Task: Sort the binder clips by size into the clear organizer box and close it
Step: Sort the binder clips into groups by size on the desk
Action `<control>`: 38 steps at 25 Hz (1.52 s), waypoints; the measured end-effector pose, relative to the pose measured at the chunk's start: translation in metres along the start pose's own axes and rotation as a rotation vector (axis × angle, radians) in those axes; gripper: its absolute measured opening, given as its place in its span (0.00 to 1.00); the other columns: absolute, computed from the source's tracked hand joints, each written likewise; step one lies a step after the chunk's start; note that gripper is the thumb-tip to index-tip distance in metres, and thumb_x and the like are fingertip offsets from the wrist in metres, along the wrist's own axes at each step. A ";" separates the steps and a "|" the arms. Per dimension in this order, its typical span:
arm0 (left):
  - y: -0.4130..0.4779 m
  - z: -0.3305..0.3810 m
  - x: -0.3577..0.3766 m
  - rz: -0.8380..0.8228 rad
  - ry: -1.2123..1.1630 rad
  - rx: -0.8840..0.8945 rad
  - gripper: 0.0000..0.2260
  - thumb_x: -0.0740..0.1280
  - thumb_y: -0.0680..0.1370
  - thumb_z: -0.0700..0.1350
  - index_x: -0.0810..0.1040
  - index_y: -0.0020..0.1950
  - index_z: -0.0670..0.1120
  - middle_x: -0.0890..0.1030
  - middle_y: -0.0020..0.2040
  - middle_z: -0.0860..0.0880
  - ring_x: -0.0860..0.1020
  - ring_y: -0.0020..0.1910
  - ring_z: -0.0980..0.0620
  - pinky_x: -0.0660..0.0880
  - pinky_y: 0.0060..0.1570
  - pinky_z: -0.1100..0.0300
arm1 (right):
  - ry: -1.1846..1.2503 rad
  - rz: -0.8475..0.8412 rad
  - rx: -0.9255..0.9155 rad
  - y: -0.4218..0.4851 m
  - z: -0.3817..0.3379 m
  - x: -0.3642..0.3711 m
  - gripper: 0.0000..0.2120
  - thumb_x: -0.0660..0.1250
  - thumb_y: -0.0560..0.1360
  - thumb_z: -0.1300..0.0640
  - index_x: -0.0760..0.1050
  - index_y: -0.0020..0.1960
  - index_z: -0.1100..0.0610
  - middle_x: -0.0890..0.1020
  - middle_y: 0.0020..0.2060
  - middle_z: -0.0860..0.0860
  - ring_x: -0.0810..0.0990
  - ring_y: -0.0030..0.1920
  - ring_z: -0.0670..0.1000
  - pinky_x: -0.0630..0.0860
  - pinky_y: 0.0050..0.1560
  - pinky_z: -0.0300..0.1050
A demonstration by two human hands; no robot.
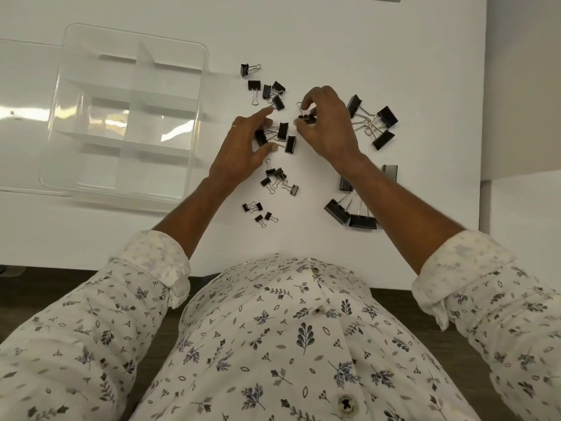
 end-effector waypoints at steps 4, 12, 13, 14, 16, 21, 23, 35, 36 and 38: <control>-0.006 0.000 0.002 0.012 -0.059 0.008 0.35 0.75 0.76 0.52 0.64 0.80 0.50 0.80 0.65 0.52 0.75 0.63 0.54 0.73 0.64 0.63 | 0.047 -0.120 -0.158 -0.029 -0.032 0.014 0.16 0.75 0.73 0.53 0.74 0.55 0.58 0.76 0.54 0.52 0.81 0.47 0.52 0.80 0.46 0.46; -0.012 -0.002 -0.008 -0.006 -0.141 0.055 0.34 0.75 0.75 0.40 0.65 0.79 0.44 0.78 0.67 0.47 0.78 0.64 0.53 0.76 0.66 0.60 | -0.059 -0.151 -0.242 -0.029 -0.035 0.022 0.20 0.78 0.72 0.51 0.74 0.55 0.59 0.76 0.54 0.53 0.78 0.46 0.53 0.80 0.46 0.51; -0.012 -0.002 -0.009 -0.003 -0.145 0.052 0.33 0.73 0.75 0.38 0.66 0.79 0.44 0.78 0.68 0.47 0.78 0.64 0.53 0.77 0.66 0.58 | -0.065 -0.142 -0.251 -0.028 -0.032 0.019 0.19 0.78 0.73 0.51 0.74 0.55 0.59 0.76 0.54 0.53 0.78 0.46 0.53 0.80 0.46 0.51; -0.012 -0.003 -0.010 0.002 -0.153 0.046 0.33 0.72 0.75 0.37 0.66 0.79 0.44 0.78 0.67 0.47 0.78 0.65 0.53 0.77 0.66 0.57 | -0.073 -0.141 -0.258 -0.027 -0.029 0.017 0.18 0.77 0.73 0.52 0.74 0.56 0.58 0.77 0.55 0.53 0.78 0.48 0.53 0.80 0.48 0.52; -0.012 -0.004 -0.010 0.013 -0.169 0.036 0.31 0.71 0.75 0.36 0.68 0.78 0.45 0.79 0.67 0.48 0.78 0.64 0.54 0.77 0.65 0.56 | -0.116 -0.197 -0.263 -0.026 -0.024 0.019 0.19 0.76 0.74 0.53 0.75 0.61 0.57 0.78 0.60 0.53 0.79 0.56 0.55 0.79 0.55 0.53; -0.008 -0.002 -0.011 -0.008 -0.159 0.037 0.30 0.73 0.76 0.38 0.69 0.77 0.45 0.80 0.66 0.48 0.78 0.65 0.54 0.78 0.64 0.57 | -0.219 -0.401 -0.259 -0.026 -0.012 0.030 0.23 0.73 0.78 0.56 0.75 0.71 0.56 0.73 0.73 0.58 0.71 0.72 0.60 0.71 0.70 0.54; -0.010 -0.001 -0.010 -0.035 -0.152 0.045 0.31 0.72 0.75 0.38 0.68 0.77 0.46 0.80 0.66 0.49 0.78 0.65 0.54 0.77 0.64 0.58 | -0.219 -0.397 -0.283 -0.028 -0.011 0.030 0.19 0.73 0.78 0.56 0.78 0.67 0.57 0.74 0.71 0.58 0.73 0.70 0.60 0.73 0.69 0.56; 0.035 0.000 -0.022 0.145 0.188 -0.014 0.19 0.60 0.83 0.44 0.73 0.74 0.46 0.72 0.74 0.47 0.68 0.73 0.46 0.68 0.70 0.53 | -0.405 -0.309 -0.300 0.027 -0.018 0.027 0.17 0.62 0.83 0.57 0.76 0.70 0.56 0.77 0.67 0.56 0.73 0.67 0.61 0.77 0.57 0.60; 0.041 0.000 -0.023 0.126 0.235 -0.025 0.19 0.60 0.83 0.45 0.73 0.74 0.47 0.70 0.76 0.48 0.66 0.75 0.46 0.67 0.68 0.52 | -0.405 -0.292 -0.294 0.030 -0.017 0.025 0.15 0.62 0.83 0.57 0.78 0.67 0.56 0.79 0.64 0.55 0.75 0.64 0.60 0.78 0.55 0.59; 0.051 0.002 -0.024 0.096 0.306 -0.020 0.18 0.61 0.83 0.46 0.74 0.73 0.49 0.69 0.77 0.49 0.65 0.76 0.46 0.68 0.67 0.50 | -0.350 -0.231 -0.238 0.033 -0.011 0.016 0.11 0.63 0.82 0.56 0.80 0.60 0.57 0.81 0.58 0.54 0.76 0.59 0.59 0.77 0.54 0.58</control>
Point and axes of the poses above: each hand's wrist, its own y-axis towards the middle knuckle, its own x-axis out of the palm, z = x × y, the point moved 6 cm from there along y, towards the middle knuckle
